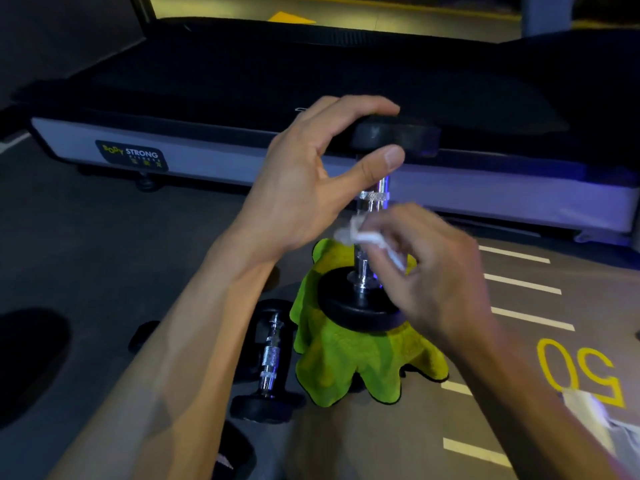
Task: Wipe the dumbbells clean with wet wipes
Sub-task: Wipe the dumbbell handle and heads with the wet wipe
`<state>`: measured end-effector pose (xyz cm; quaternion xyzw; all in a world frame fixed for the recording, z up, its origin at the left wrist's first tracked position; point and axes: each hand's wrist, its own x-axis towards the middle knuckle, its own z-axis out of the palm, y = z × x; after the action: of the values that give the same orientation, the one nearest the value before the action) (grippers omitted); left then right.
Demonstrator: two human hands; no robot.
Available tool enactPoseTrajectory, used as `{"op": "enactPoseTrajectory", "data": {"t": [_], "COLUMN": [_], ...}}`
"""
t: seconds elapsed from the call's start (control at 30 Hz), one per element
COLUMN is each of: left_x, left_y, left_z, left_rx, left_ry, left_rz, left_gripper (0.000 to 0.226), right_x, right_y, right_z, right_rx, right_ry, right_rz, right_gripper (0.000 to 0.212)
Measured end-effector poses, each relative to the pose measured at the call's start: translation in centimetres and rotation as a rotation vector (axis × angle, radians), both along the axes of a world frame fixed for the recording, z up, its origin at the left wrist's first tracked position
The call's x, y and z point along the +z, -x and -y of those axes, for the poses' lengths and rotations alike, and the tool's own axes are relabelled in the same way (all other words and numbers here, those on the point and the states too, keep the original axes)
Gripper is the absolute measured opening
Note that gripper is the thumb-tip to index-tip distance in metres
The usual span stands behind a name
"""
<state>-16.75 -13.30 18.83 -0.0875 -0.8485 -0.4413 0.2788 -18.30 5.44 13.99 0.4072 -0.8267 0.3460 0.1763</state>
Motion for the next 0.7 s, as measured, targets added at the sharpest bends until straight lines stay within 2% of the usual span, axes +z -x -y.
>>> {"op": "enactPoseTrajectory", "data": {"t": [0.1,0.2,0.3,0.47,0.6,0.7], "left_x": [-0.1,0.0,0.3,0.4,0.5,0.6], "left_y": [-0.1,-0.4,-0.4,-0.3,-0.2,0.1], "left_z": [0.2,0.1,-0.2,-0.6,-1.2,-1.4], "left_rx": [0.004,-0.009,-0.012,-0.017,-0.036,-0.044], "left_ry": [-0.008,-0.017,-0.005,-0.018,-0.029,-0.021], "left_rz": [0.003,0.004,0.012,0.003,-0.001,0.003], "left_gripper": [0.039,0.039,0.039,0.039,0.039,0.038], "right_x": [-0.7,0.8,1.1,0.6,2.6,0.8], "right_y": [-0.4,0.2,0.1,-0.9,0.5,-0.2], "right_z": [-0.7,0.5,1.4,0.3,1.2,0.7], "right_rx": [0.11,0.075,0.025,0.003,-0.098,-0.094], "right_ry": [-0.119,-0.055,0.002,-0.26,-0.006,0.01], "right_rz": [0.056,-0.02,-0.063,0.092,-0.114,-0.128], "right_gripper": [0.021,0.014,0.016,0.013,0.013,0.017]}}
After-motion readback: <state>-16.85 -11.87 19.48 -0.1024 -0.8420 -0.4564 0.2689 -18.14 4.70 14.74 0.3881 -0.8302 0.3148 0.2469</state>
